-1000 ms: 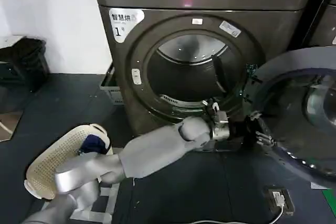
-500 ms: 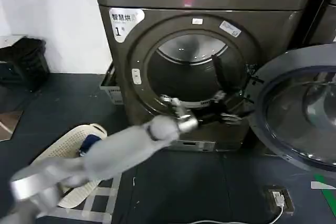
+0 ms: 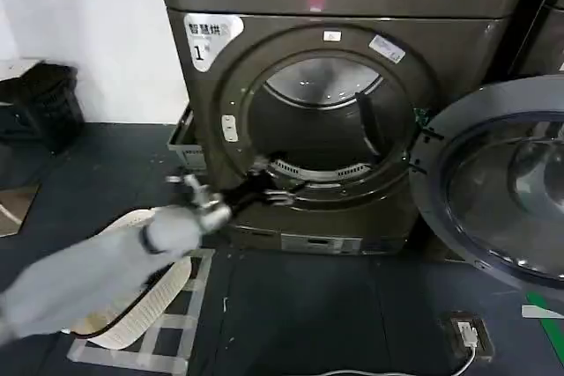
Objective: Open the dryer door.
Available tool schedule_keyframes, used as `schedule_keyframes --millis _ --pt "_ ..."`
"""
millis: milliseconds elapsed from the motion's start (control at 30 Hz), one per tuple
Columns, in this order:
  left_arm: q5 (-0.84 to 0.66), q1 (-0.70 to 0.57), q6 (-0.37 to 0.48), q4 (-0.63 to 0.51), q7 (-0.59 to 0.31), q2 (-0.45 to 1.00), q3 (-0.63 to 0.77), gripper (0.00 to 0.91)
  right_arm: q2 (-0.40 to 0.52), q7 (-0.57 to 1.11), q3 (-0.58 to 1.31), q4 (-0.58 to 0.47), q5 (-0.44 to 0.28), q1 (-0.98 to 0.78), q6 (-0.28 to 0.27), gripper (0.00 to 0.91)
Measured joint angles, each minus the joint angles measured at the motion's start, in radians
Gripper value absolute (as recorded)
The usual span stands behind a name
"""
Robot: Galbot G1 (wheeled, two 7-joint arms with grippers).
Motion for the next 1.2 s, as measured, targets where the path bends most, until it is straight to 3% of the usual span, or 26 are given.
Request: schedule_keyframes --millis 167,333,500,667,900,1200 --pt "-0.058 -0.021 0.119 -0.068 0.051 0.144 -0.014 0.907 -0.017 -0.002 -0.013 -0.003 0.000 0.025 -0.008 0.907" --pt "-0.035 -0.026 0.132 -0.084 0.134 0.283 0.000 0.907 -0.025 -0.003 -0.026 -0.006 0.000 0.038 -0.008 0.907" --pt "0.008 -0.025 0.143 -0.032 0.252 0.374 0.024 0.907 -0.026 -0.004 -0.045 -0.010 0.000 0.055 -0.008 0.907" --pt "0.076 0.040 0.207 -0.001 0.358 0.468 -0.032 0.907 -0.025 -0.005 -0.061 -0.009 -0.002 0.070 -0.007 0.907" --pt "0.181 0.125 0.301 0.024 0.427 0.588 -0.112 0.907 -0.015 -0.006 -0.060 -0.006 -0.003 0.070 -0.008 0.907" --pt "0.311 0.162 0.305 0.053 0.532 0.648 -0.142 0.907 -0.015 -0.008 -0.062 0.018 -0.005 0.066 -0.017 0.907"
